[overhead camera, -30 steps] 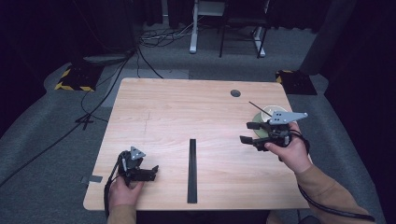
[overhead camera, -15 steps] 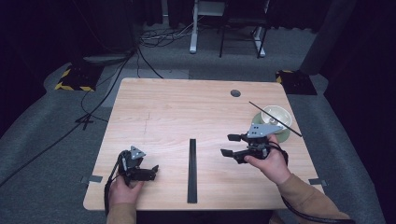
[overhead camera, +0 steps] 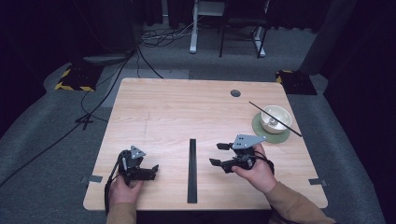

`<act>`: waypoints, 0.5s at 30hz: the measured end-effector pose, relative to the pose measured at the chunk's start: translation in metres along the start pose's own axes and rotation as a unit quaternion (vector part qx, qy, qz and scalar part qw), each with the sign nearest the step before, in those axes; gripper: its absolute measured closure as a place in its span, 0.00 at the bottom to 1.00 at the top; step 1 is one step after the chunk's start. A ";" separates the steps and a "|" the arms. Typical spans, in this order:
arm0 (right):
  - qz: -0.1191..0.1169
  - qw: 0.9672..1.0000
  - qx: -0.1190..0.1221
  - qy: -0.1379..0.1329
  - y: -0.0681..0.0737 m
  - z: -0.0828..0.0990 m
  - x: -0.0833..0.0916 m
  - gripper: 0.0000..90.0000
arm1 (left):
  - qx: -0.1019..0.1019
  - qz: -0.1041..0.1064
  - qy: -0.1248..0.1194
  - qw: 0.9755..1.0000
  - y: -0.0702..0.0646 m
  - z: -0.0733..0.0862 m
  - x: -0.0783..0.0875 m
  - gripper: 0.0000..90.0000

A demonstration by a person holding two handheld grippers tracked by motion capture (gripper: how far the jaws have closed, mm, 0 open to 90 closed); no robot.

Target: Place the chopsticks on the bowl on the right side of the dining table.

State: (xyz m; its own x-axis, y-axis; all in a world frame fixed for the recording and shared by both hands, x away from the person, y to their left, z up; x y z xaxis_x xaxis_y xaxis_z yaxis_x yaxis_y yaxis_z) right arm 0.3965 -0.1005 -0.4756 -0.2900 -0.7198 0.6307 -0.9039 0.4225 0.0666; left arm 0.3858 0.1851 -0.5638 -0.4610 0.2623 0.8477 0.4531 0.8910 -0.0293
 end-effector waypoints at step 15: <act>0.015 0.999 0.009 0.042 0.018 0.025 -0.045 0.33 | 0.000 0.000 0.001 1.000 0.000 0.000 0.000 0.02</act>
State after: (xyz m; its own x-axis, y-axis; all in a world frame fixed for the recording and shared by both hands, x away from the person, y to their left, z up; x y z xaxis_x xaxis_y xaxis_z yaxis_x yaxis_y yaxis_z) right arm 0.3860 -0.0739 -0.5221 -0.2900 -0.6575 0.6954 -0.9011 0.4324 0.0331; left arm 0.3855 0.1851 -0.5638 -0.4592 0.2623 0.8487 0.4530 0.8910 -0.0302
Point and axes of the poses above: each handheld gripper's, and its own axes: x roughly backward along the jaws, z roughly out of its underside, y roughly to its left, the point moved 8 cm from there along -x, roughly forward along the jaws, and after that the axes turned 9 degrees about y, right-handed, at the moved point
